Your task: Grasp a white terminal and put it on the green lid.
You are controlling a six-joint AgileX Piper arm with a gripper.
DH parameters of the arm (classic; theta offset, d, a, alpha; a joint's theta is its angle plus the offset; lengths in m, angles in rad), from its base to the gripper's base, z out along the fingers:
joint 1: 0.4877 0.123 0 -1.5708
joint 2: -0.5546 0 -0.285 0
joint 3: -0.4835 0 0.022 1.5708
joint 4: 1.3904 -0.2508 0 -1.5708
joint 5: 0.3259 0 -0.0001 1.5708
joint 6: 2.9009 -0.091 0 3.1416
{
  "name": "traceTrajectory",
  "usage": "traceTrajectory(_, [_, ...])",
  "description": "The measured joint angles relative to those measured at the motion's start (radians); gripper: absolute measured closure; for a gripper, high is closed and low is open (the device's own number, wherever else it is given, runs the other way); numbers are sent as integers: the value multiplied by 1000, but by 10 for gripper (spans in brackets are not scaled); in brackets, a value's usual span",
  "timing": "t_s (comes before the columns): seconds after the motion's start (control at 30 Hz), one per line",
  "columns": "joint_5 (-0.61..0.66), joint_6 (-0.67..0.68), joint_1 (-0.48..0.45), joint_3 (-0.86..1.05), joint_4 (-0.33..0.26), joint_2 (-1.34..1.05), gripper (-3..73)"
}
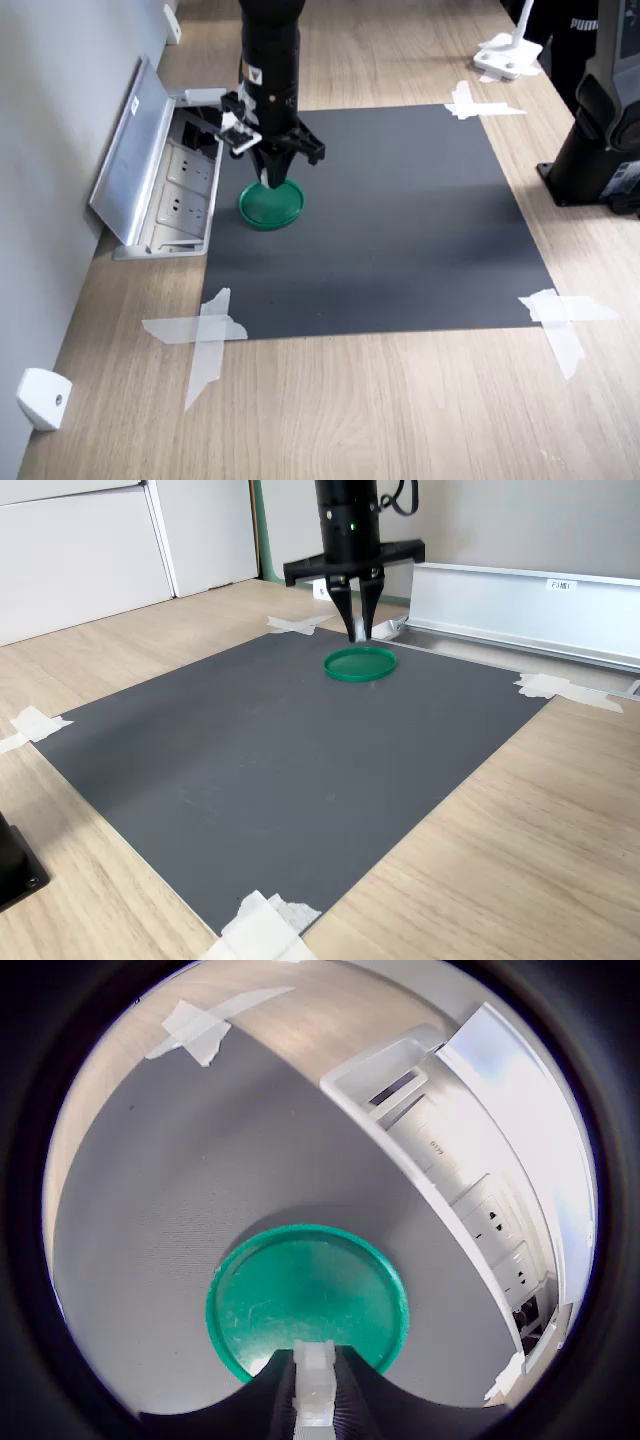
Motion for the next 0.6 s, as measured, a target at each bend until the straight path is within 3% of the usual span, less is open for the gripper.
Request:
traceTrajectory(0.2, [0, 19, 0, -5, 23, 36, 529])
traceTrajectory(0.47, [0, 22, 0, -7, 2, 40, 207])
traceTrajectory(0.6, [6, 20, 0, -7, -42, -17, 129])
